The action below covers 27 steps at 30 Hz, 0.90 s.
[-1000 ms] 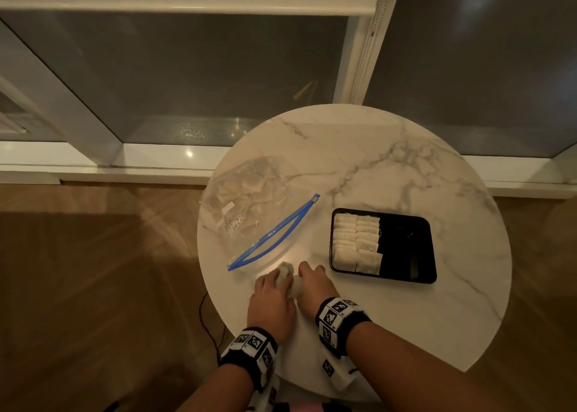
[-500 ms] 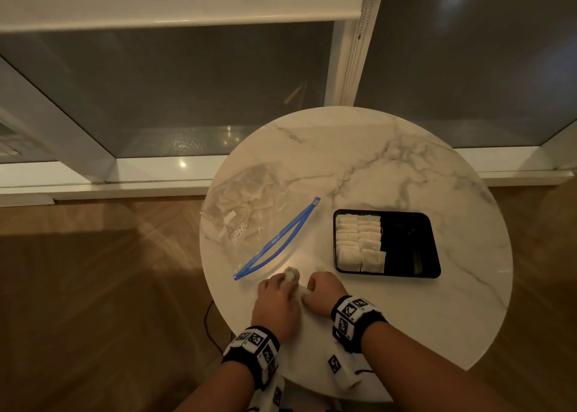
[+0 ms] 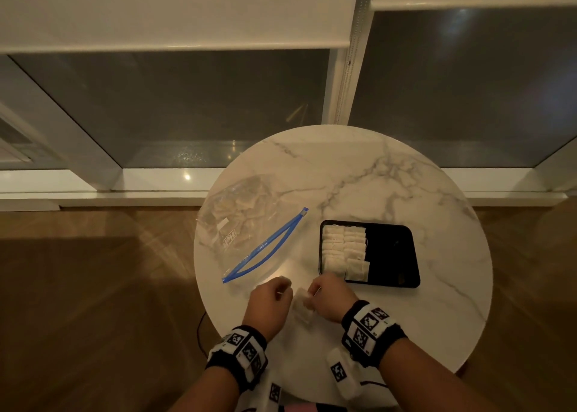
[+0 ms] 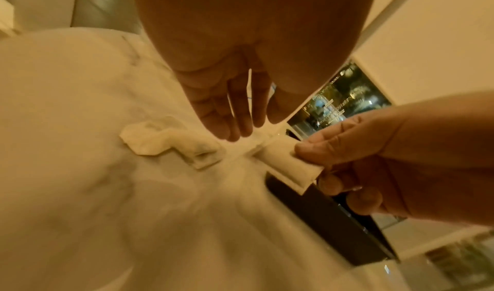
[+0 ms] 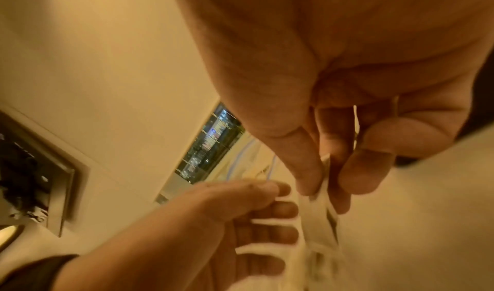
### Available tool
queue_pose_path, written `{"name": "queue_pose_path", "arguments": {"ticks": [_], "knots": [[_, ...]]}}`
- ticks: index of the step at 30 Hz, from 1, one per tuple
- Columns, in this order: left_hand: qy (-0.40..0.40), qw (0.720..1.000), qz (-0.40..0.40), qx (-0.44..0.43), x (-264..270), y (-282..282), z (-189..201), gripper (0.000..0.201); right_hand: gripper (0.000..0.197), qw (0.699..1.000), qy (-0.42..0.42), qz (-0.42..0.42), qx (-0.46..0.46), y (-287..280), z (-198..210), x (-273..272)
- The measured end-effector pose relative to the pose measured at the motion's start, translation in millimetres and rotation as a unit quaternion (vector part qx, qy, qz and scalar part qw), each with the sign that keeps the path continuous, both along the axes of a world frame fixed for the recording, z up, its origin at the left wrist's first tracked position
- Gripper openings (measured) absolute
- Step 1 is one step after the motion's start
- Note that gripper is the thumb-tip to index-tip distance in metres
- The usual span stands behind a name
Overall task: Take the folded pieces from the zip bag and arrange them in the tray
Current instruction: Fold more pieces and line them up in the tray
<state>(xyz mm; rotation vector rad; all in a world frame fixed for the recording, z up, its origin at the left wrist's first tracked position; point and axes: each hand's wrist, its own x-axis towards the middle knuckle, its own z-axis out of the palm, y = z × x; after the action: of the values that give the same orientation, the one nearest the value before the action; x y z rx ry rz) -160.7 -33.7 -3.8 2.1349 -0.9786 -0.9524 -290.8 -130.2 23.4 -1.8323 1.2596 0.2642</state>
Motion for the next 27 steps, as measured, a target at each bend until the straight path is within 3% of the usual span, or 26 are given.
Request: {"name": "queue_pose_path", "arguments": {"ticks": [3,8,14,20,23,27], "knots": [[0.073,0.997,0.026,-0.003,-11.3,-9.2,12.0,0.015,0.016,0.996,-0.075,-0.045,0.004,-18.1,17.1,-14.8],[0.230,0.962,0.133,-0.069,-31.5,-23.9,38.3,0.012,0.006,0.961,-0.219,-0.151,0.077,-34.4,41.2,-33.2],[0.184,0.964,0.157,-0.107,-42.2,-32.0,53.1,0.009,0.007,0.964,-0.230,-0.116,0.070,-46.8,44.2,-52.5],[0.258,0.936,0.200,-0.133,-62.5,-41.5,55.8,0.010,0.014,0.952,-0.285,-0.092,0.066,-55.5,47.8,-67.2],[0.308,0.913,0.225,-0.145,-74.9,-45.9,50.5,0.014,0.004,0.950,-0.291,-0.113,0.030,-62.3,37.7,-75.0],[0.302,0.915,0.221,-0.152,-85.6,-48.1,43.4,0.015,0.006,0.942,-0.302,-0.144,0.032,-67.2,27.4,-87.9]]}}
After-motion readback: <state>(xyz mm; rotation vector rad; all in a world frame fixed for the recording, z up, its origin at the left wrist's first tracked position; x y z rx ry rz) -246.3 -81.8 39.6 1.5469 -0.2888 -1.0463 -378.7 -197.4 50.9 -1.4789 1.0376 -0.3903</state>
